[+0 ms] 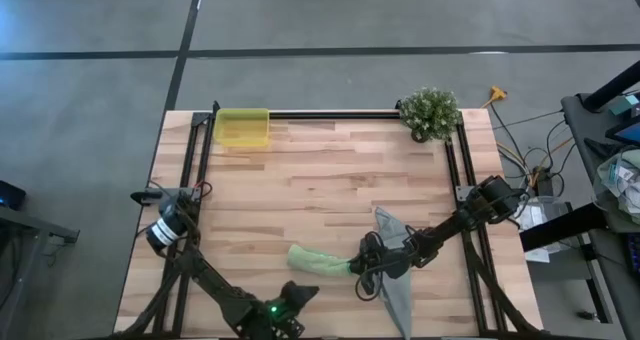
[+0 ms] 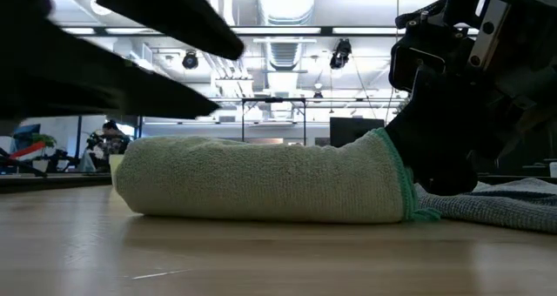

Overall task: Roll microfiber towels into tight, uniform cylinder then place into a basket
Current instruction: Roll the green towel

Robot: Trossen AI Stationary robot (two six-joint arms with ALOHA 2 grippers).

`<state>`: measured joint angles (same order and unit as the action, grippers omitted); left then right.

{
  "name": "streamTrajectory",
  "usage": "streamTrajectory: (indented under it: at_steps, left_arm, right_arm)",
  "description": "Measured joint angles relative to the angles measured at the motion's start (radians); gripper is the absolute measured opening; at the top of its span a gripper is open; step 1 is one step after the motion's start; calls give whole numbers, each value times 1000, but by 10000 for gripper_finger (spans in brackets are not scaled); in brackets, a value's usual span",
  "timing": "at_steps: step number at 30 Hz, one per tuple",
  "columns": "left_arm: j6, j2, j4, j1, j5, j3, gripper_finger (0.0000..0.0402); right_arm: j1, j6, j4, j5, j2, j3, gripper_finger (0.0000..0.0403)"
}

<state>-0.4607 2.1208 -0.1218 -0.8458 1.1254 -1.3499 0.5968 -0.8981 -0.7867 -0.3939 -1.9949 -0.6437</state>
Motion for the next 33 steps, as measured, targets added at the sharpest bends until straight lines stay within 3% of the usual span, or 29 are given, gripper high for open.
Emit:
streamTrajectory:
  at_steps: [4, 9, 12, 17, 21, 29, 33]
  left_arm:
    - [134, -29, -2, 46, -62, 1, 175]
    - [359, -43, -117, 142, -308, 2, 211]
    - [455, -43, -220, 194, -378, 2, 216]
    - [480, -48, -261, 241, -387, 2, 217]
    - [481, -50, -259, 280, -478, 3, 217]
    - [486, -51, -246, 332, -553, 6, 216]
    - [561, -52, -245, 344, -613, 8, 189]
  right_arm:
    - [0, 9, -9, 1, 0, 2, 13]
    - [0, 11, -10, 7, 0, 2, 13]
    - [0, 16, -10, 9, 0, 3, 13]
    - [0, 22, -13, 9, 0, 3, 13]
    - [0, 35, -14, 22, 0, -2, 13]
    - [0, 41, -20, 44, -1, -7, 13]
    - [0, 73, -16, 53, 4, -6, 13]
